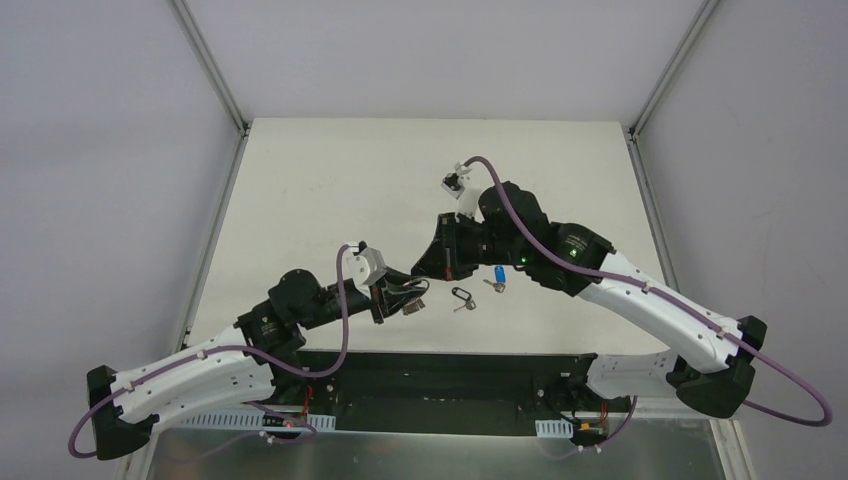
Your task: Put the keys on the keyring
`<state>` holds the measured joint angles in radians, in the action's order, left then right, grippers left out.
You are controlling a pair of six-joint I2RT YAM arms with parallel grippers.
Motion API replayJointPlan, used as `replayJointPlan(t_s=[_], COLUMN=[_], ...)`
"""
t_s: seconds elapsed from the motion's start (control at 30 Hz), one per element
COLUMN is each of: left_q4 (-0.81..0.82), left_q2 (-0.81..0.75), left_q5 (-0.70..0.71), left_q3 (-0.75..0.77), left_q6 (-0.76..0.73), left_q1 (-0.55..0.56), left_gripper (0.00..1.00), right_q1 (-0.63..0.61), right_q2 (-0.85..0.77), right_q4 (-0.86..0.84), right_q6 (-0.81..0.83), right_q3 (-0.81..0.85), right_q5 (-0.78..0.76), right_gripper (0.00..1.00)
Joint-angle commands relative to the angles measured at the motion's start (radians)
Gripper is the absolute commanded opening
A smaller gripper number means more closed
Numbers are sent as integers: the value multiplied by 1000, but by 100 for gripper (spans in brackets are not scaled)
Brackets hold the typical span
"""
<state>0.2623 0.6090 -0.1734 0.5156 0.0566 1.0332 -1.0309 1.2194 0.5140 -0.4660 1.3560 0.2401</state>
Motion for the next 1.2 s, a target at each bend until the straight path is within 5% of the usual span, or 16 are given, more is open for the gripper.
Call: replayJointPlan(t_s=[0.0,1.17], left_q4=[14,52], left_q2=[-3,-25], left_q5=[-6,10], left_q3=[34,46], left_q6=[-24,-6], left_q1=[1,1], left_gripper=[22,24], right_q1=[-13,-47], right_q2=[2,21], right_q4=[20,55], right_q6=[20,55], right_q3=[59,71], right_q5=[-24,-105], right_gripper=[0,0])
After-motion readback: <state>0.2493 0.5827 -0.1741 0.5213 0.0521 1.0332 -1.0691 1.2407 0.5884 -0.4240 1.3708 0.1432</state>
